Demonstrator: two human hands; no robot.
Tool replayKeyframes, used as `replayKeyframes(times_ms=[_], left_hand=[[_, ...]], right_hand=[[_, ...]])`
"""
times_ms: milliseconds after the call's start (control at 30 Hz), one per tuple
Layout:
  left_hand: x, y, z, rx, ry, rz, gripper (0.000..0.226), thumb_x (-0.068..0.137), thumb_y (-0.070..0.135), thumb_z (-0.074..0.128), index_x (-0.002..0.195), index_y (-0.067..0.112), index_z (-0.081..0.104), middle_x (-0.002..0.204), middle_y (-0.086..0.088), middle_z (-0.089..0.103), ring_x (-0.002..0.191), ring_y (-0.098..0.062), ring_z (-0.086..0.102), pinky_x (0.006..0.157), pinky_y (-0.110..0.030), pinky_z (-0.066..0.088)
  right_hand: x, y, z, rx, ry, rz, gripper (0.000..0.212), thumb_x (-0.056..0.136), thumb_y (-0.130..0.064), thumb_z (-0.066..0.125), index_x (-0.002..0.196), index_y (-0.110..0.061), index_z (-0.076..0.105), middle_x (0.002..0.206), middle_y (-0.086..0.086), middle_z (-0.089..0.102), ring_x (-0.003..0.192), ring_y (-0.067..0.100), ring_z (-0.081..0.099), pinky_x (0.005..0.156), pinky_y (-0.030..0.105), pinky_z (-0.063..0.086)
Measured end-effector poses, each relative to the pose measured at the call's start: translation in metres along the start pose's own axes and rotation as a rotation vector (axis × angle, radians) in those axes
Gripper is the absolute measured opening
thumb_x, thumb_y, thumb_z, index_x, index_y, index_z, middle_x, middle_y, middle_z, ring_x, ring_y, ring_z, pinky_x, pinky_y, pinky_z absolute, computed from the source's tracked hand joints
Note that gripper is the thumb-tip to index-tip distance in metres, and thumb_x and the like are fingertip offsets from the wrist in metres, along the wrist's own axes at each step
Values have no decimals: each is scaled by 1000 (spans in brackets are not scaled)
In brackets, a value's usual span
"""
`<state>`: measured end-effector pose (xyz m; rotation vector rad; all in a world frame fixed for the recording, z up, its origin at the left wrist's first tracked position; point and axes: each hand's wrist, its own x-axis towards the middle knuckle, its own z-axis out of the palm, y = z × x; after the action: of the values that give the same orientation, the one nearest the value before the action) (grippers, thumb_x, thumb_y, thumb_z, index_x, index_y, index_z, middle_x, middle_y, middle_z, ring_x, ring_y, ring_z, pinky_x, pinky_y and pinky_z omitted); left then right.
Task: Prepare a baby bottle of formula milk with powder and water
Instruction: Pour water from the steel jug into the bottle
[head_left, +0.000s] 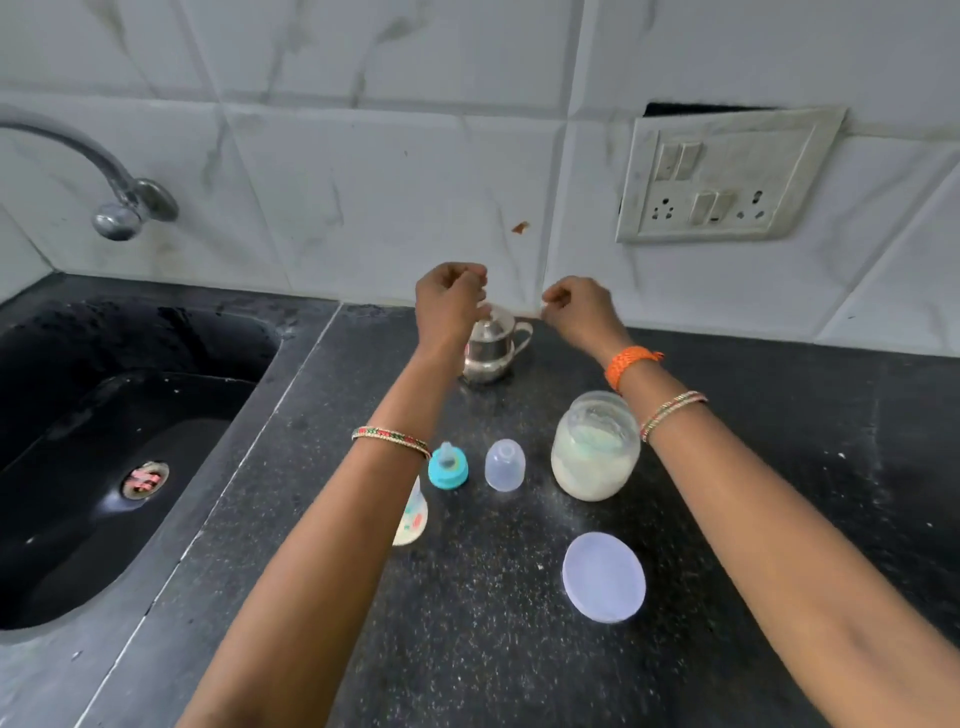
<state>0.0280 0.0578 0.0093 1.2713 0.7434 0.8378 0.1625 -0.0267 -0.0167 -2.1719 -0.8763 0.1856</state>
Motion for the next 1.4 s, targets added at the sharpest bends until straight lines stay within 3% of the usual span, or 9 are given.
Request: replayKeyframes(times_ms=[167,267,367,533,733,867,1033,1200,1400], left_hand=[[33,2,-16,99,-22,-56,18,92,2,45,87,9,61,85,-6,58,77,-18,55,72,-34,56],[45,1,-38,236,-58,-103,15,94,7,49,85,12,60,83,-3,58,72,-15,56,69,-30,52],[51,-3,-63,317,-78,-153,13,95,9,50,85,12,57,79,-1,56,71,-13,53,66,-26,49],[49,-16,-82,414,-159,-226,17,94,3,49,85,15,55,80,-1,57,67,-10,52,66,-25,47],[23,-18,-83,541,-346,-184,43,88,8,65,127,8,47,101,-2,58,89,-13,56,69,-24,46],[-1,-5,-84,588,-472,-3,84,74,29,78,143,14,32,139,-3,47,127,-20,46,105,-40,42],[-40,5,-92,463,-478,204,70,78,16,76,139,11,42,132,-5,57,110,-16,60,92,-23,51],[-77,-11,-97,440,-459,283,64,72,20,82,128,10,54,122,-2,65,101,-13,67,94,-35,54],[-95,-20,-128,551,-393,350,75,75,32,78,140,18,43,144,3,48,129,-6,43,106,-27,33]], right_hand=[[34,2,28,-174,-410,163,24,85,-26,70,75,-10,56,87,9,62,84,25,58,66,30,50],[41,8,35,9,-404,277,32,85,-17,71,65,-13,47,72,6,54,83,26,61,66,29,55],[46,10,40,274,-396,413,21,85,-3,68,71,-9,53,92,11,60,95,24,62,75,28,56],[44,2,45,337,-246,443,8,82,-5,71,84,-6,63,103,11,64,100,21,62,84,33,57],[7,-21,17,439,-162,316,18,86,-8,67,70,-11,60,91,6,63,98,21,63,81,30,56],[-31,-47,-8,566,-103,147,21,88,-11,66,69,-13,57,96,11,67,99,23,66,78,34,58],[-87,-68,-18,694,82,2,15,88,-18,66,74,-18,62,87,9,68,89,25,65,82,42,57],[-136,-72,9,1075,253,7,18,89,-16,64,73,-18,57,80,-4,67,78,10,63,71,25,52],[-165,-72,25,1333,320,34,16,95,-4,51,82,-13,56,71,-13,73,76,1,69,81,22,53]])
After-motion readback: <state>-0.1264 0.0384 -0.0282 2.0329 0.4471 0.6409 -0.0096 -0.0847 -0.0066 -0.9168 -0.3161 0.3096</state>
